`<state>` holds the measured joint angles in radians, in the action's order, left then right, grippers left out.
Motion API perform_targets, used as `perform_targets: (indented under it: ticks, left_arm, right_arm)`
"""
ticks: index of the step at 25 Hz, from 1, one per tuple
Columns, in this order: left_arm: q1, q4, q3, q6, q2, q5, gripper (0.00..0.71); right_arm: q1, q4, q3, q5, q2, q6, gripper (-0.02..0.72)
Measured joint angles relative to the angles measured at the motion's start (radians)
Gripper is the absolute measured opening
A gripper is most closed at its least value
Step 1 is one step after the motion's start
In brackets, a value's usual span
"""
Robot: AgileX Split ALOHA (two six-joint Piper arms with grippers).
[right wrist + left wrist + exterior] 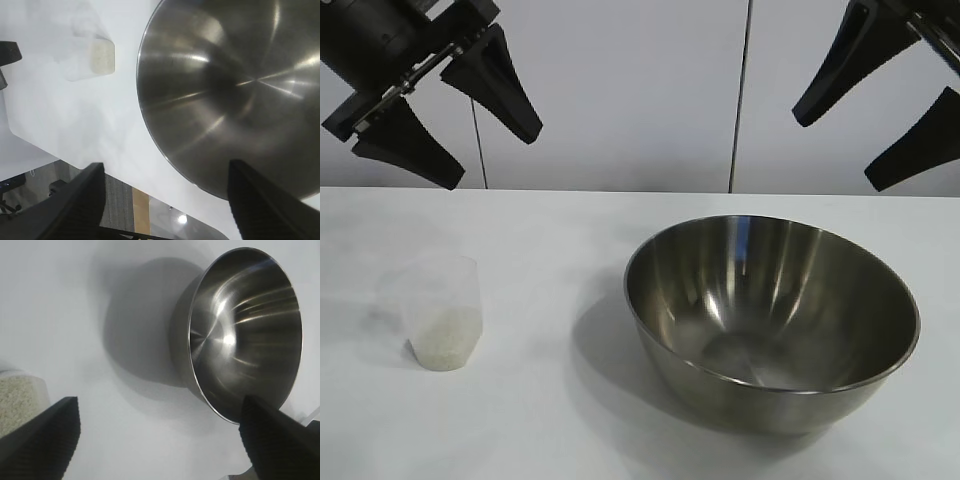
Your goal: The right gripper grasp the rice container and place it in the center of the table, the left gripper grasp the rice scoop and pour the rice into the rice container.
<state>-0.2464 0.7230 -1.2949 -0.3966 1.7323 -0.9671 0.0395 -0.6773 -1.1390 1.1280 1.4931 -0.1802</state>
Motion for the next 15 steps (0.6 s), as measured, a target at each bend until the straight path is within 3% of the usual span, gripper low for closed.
perform_targets:
  ticks: [6, 9, 12, 15]
  left_arm:
    - [0.0, 0.0, 0.0, -0.002, 0.0, 0.0, 0.624]
    - [0.0, 0.0, 0.0, -0.003, 0.0, 0.0, 0.624]
    - [0.0, 0.0, 0.0, -0.003, 0.0, 0.0, 0.624]
    - [0.0, 0.0, 0.0, -0.003, 0.0, 0.0, 0.624]
  right_arm:
    - [0.0, 0.0, 0.0, 0.002, 0.0, -0.012, 0.474]
    - [0.0, 0.032, 0.0, 0.002, 0.0, -0.042, 0.474]
    - [0.0, 0.144, 0.0, 0.013, 0.0, -0.048, 0.474]
    - [0.0, 0.353, 0.0, 0.024, 0.0, 0.006, 0.474]
